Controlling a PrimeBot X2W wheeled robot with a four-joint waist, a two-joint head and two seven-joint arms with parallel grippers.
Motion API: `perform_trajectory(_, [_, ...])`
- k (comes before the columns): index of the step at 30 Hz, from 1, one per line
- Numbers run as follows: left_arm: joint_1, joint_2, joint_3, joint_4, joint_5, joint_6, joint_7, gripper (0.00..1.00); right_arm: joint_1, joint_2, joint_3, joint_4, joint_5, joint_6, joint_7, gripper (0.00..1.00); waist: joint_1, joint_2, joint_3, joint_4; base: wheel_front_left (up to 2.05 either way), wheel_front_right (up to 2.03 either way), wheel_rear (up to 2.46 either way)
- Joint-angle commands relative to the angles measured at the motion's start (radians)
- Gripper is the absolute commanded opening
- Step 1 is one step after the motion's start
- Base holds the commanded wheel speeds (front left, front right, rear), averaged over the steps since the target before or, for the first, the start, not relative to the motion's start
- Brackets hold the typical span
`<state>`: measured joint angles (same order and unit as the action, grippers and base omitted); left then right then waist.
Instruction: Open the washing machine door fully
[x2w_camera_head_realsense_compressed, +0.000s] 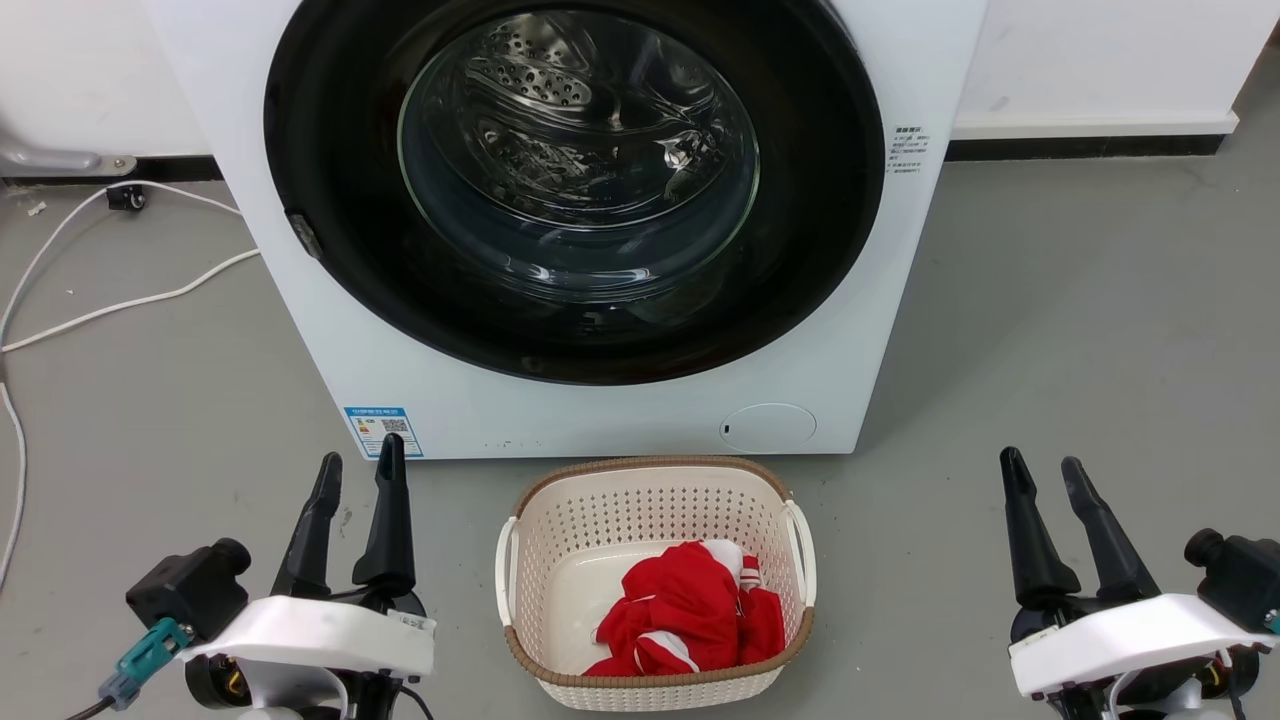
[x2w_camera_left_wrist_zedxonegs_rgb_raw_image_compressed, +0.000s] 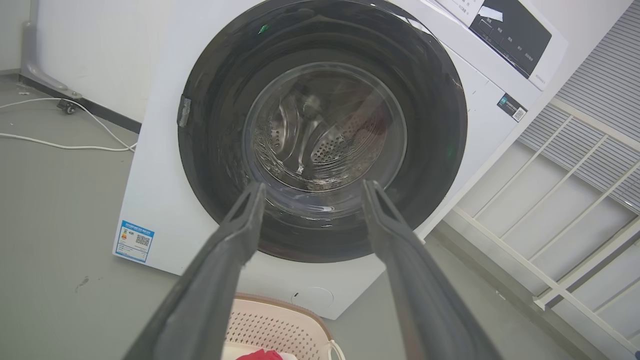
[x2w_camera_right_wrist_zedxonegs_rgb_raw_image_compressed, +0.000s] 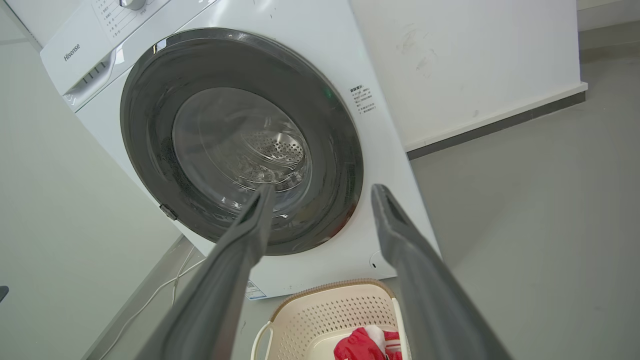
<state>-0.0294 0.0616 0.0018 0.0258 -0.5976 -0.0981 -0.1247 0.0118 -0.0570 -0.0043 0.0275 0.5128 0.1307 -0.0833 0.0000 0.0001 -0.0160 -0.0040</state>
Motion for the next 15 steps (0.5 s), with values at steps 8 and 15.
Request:
perform_trajectory(8, [0.001, 0.017, -0.018, -0.009, 0.112, 0.02, -0.029, 1.0, 0.003, 0.003, 0.001, -0.017, -0.105, 0.0, -0.011, 1.0, 0.0, -0.0001, 0.0, -0.001, 0.0, 0.0, 0.0])
perform_trajectory(15, [0.007, 0.025, -0.031, -0.009, 0.186, 0.035, -0.046, 1.0, 0.008, 0.004, 0.003, -0.019, -0.176, 0.0, -0.02, 1.0, 0.0, -0.0001, -0.002, -0.004, 0.0, 0.0, 0.0])
